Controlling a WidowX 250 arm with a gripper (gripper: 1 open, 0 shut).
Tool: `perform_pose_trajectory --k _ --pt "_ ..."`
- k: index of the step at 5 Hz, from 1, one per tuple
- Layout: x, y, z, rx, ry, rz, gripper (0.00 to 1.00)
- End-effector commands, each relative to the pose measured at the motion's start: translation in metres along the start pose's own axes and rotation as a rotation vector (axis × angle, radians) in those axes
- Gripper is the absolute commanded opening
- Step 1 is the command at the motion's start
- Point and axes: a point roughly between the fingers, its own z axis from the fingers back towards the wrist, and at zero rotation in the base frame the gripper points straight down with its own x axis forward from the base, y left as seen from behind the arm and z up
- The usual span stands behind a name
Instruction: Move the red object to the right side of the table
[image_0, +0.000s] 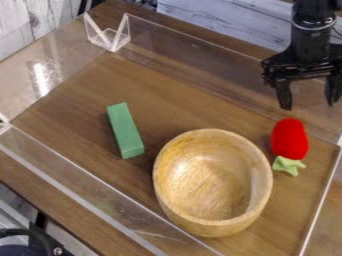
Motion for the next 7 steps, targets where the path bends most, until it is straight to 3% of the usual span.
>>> perform_pose_trajectory --k 1,2,5,7 --pt "0.010 -0.005 0.022 -0.014 -0.048 -0.006 1.00" --pt "0.018 -0.004 0.034 -0.012 -0.062 0.005 1.00" --pt "0.002 -0.007 0.013 -0.016 -0.036 -0.044 1.00" --pt "0.008 0.003 0.011 -0.009 -0.038 -0.098 1.00"
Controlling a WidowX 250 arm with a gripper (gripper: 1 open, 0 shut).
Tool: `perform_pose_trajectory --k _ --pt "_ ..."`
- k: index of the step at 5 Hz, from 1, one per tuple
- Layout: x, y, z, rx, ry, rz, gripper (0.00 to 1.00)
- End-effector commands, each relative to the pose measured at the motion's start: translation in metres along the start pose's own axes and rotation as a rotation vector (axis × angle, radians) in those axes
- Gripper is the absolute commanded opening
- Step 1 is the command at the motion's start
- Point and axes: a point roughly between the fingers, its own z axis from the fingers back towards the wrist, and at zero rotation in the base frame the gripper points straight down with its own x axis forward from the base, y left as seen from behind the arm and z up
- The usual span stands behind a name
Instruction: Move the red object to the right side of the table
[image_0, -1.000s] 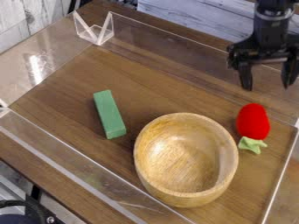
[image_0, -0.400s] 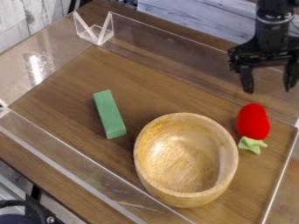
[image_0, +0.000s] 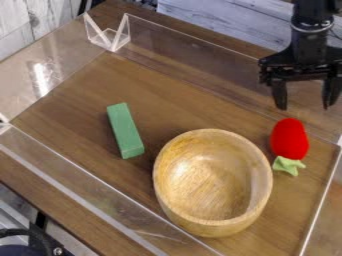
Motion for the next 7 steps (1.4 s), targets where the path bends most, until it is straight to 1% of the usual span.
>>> perform_pose_trajectory --k 1,2,3,4,5,6,7 --pt "0.014 -0.005 0.022 -0.023 -0.043 -0.006 1.00" --pt "0.022 -0.008 0.029 -0.026 -0.047 -0.005 1.00" --pt "0.017 -0.008 0.028 -0.030 -0.041 0.000 1.00" --pt "0.012 0.000 0.012 0.004 -0.021 -0.042 1.00" --pt "0.022 0.023 0.024 0.042 -0.022 -0.123 1.00" --pt "0.032 0.043 0.034 0.082 -0.024 -0.177 1.00" --pt "0.041 0.061 0.046 0.116 -0.027 -0.225 1.00"
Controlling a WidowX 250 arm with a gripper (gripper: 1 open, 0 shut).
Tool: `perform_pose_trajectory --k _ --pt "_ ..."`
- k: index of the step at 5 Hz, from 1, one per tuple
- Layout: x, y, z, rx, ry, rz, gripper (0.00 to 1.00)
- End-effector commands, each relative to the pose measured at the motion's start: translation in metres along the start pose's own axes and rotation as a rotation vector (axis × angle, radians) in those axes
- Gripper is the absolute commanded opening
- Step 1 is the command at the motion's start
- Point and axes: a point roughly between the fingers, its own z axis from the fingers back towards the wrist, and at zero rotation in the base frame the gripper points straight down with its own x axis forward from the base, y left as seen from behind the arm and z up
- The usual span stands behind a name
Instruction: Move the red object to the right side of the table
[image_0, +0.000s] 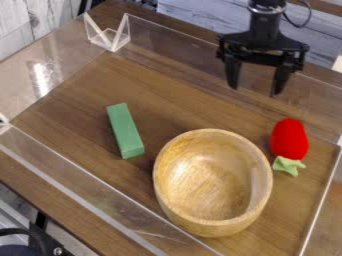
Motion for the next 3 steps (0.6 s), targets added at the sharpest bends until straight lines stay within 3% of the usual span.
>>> perform_pose_trajectory --k 1,2,3 --pt "0.014 0.000 0.042 0.004 -0.108 -0.068 1.00" --pt "0.018 0.003 0.052 0.023 -0.135 -0.108 1.00" --pt "0.014 0.014 0.047 0.032 -0.134 -0.161 1.00"
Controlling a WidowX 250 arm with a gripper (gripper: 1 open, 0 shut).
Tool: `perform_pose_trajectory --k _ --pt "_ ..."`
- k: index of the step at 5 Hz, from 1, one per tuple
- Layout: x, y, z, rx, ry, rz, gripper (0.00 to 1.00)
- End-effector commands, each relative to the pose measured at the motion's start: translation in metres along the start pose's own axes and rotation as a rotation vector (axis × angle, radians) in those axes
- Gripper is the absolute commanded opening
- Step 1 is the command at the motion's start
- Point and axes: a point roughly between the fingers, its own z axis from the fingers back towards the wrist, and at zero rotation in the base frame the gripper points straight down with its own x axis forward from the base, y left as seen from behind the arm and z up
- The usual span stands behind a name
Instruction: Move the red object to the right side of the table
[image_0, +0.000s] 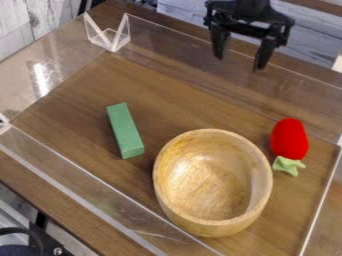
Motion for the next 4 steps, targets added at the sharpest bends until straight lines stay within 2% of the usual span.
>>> perform_pose_trajectory --k 1,2,3,4 --pt "0.002 0.009 0.023 0.001 -0.091 -0.049 1.00" --pt "0.005 0.020 0.020 0.016 -0.110 -0.074 1.00" --pt "0.006 0.031 0.016 0.028 -0.111 -0.083 1.00" --pt "0.011 0.033 0.016 0.047 -0.102 -0.018 1.00"
